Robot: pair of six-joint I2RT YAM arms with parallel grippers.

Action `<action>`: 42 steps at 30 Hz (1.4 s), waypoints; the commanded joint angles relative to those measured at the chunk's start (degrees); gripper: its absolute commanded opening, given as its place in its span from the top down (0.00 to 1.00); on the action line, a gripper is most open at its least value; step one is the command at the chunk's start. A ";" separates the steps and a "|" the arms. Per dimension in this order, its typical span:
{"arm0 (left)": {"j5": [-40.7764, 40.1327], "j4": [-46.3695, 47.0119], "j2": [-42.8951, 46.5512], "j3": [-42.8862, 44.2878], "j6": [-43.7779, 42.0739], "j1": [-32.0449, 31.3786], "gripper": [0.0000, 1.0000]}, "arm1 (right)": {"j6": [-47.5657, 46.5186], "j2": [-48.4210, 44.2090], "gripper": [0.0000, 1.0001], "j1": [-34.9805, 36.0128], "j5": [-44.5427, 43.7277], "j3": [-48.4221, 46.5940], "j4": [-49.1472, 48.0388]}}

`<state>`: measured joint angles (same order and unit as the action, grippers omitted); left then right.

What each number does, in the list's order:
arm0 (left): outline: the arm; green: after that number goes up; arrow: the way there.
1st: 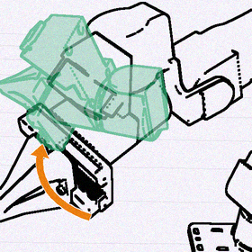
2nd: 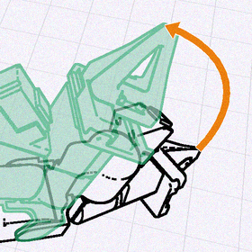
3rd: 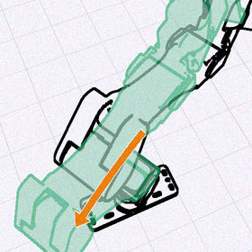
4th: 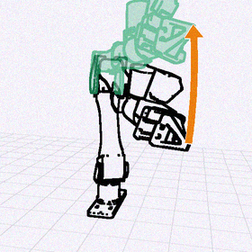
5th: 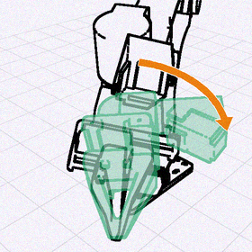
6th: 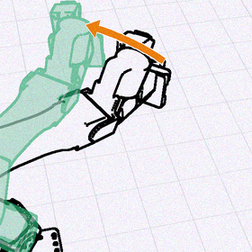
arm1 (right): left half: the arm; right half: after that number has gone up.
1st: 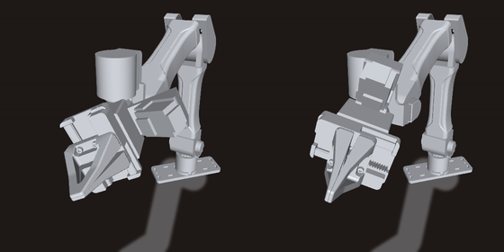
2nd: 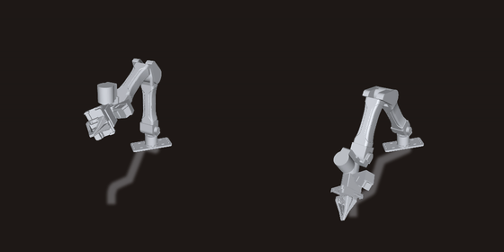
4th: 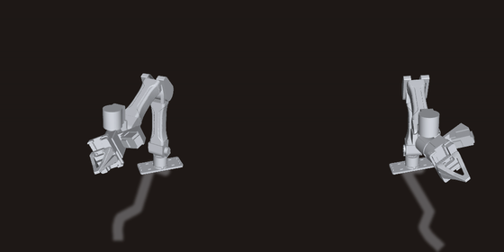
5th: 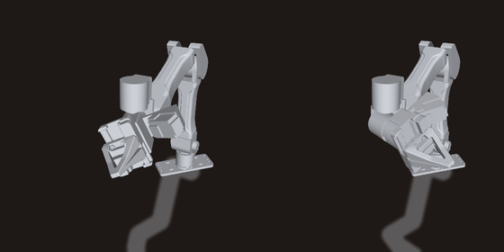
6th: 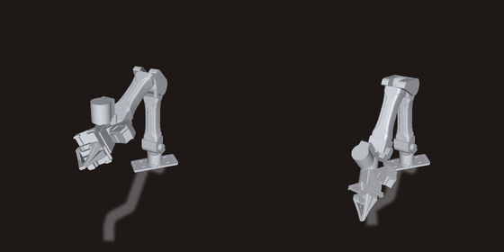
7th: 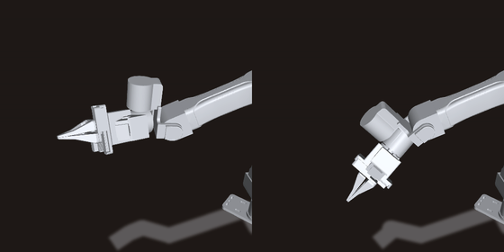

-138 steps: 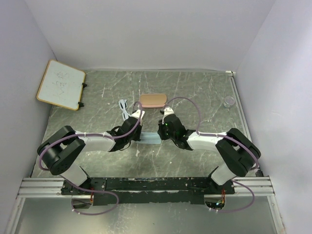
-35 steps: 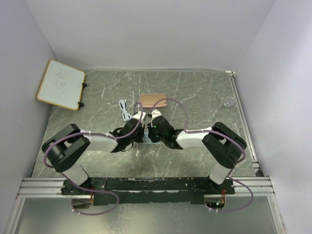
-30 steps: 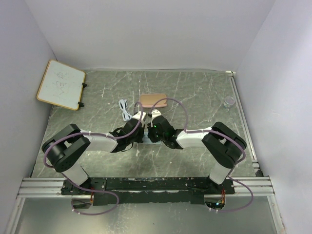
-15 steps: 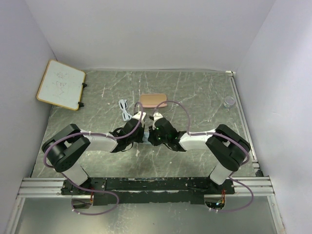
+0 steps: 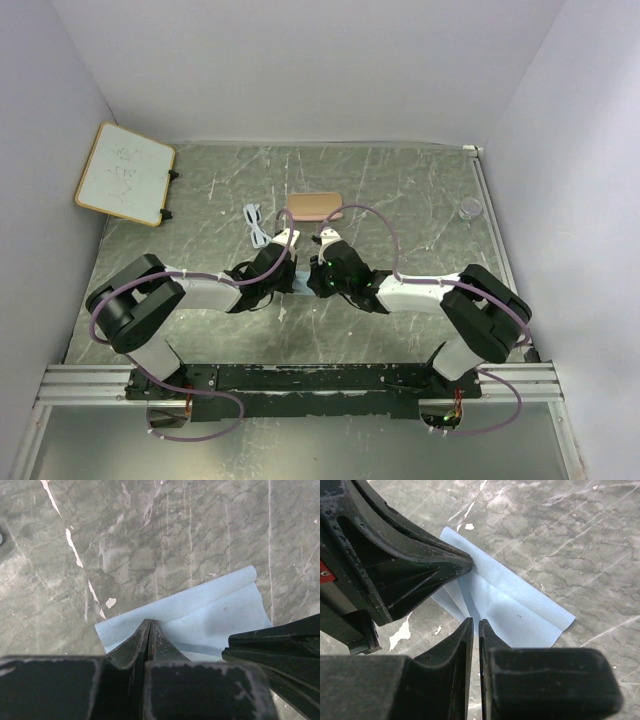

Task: Organize the sunglasses
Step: Adjust the glasses cleaning cloth at the center of the board.

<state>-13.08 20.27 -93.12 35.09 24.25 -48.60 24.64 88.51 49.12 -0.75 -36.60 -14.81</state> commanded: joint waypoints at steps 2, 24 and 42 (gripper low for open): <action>-0.43 -0.85 0.32 0.58 -0.34 -0.53 0.93 | -0.83 0.92 0.90 -0.16 -2.87 0.05 -0.54; -1.16 -2.76 3.80 -1.24 0.74 -2.60 0.93 | -0.74 4.22 0.90 -3.94 -1.84 0.41 -2.66; -9.26 -9.52 12.85 -1.66 1.99 -5.28 0.83 | -0.43 -1.10 0.88 -3.95 -4.15 2.45 -2.84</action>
<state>-19.31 13.04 -81.21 31.57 26.44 -53.47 24.43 90.28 45.43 -2.87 -35.05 -16.43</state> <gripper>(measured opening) 0.140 0.114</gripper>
